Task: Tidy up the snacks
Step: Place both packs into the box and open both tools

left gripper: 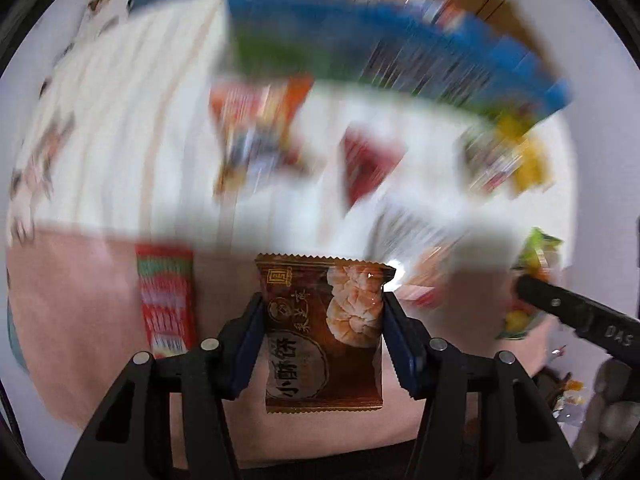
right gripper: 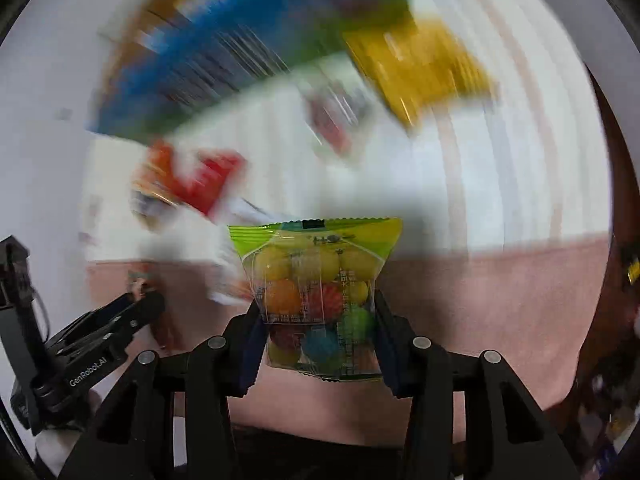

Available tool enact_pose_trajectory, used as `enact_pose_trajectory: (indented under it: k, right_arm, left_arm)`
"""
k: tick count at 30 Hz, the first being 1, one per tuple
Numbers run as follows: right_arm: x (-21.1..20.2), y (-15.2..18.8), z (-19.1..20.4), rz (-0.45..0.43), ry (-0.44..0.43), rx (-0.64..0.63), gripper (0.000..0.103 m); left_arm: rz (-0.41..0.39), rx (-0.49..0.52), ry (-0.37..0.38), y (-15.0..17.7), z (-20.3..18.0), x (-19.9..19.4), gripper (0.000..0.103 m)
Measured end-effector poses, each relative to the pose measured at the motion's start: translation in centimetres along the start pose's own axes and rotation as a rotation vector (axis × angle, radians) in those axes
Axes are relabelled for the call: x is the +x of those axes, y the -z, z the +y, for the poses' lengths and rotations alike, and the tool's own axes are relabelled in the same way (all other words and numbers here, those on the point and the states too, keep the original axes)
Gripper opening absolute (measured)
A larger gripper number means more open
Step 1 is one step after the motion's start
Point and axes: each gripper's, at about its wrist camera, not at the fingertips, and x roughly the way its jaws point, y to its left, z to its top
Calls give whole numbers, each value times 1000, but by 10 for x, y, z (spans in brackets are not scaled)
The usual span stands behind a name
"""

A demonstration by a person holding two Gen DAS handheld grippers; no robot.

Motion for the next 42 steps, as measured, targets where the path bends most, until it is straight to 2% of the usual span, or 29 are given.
enact_pose_trajectory:
  k: [3,4,7,9,11,13,16,18,19,20,25,27,29,31,32,33,35,42]
  right_arm:
    - [-52,-41,24,-97,-35,-67,50]
    - [-69,-62,33,-135,-38,-89,50]
    - [-97,-119,45,-216,28,-139,50]
    - [-94,-160,52,-230,72,-141,50]
    - [-83,-204,54,-223,126,-132,50]
    - [-67,-242,57,-204,179,-125,50]
    - [-50,-288,48,-175,236,-106,50]
    - [-37,-306,45,-157,254,-91,50]
    - [-30,-315,42,-145,254,-79,50]
    - [-30,-318,36,-137,252,-74,50]
    - [-15,-322,18,-122,261,-50,50]
    - [-10,-326,14,-120,270,-47,51]
    - [-5,-327,12,-103,279,-40,56]
    - [-3,-330,13,-86,253,-37,77]
    - [-1,-330,15,-82,253,-41,80]
    - [-1,-330,17,-79,262,-49,88]
    - [0,-329,23,-77,265,-62,94]
    - [-11,-319,35,-102,269,-80,96]
  left_arm:
    - [-104,45,49,-46,-20,-50,54]
    - [-140,54,62,-74,-19,-65,54]
    - [-213,104,2,-138,-29,-90,54]
    - [-203,106,-21,-180,-26,-86,54]
    - [-156,103,-39,-220,-19,-70,54]
    - [-118,108,-99,-258,-14,-48,54]
    - [-64,102,-164,-297,-3,-12,54]
    - [-29,77,-163,-316,6,9,54]
    - [-19,71,-166,-321,8,15,54]
    - [-23,67,-111,-325,10,21,54]
    - [-9,75,-129,-344,15,39,54]
    - [4,75,-114,-348,18,42,55]
    - [35,61,-80,-350,19,46,57]
    - [47,50,-61,-351,18,46,63]
    - [33,60,-61,-351,16,44,71]
    - [18,69,-73,-351,15,42,85]
    - [4,69,-68,-348,13,38,97]
    - [-28,66,-59,-337,11,26,98]
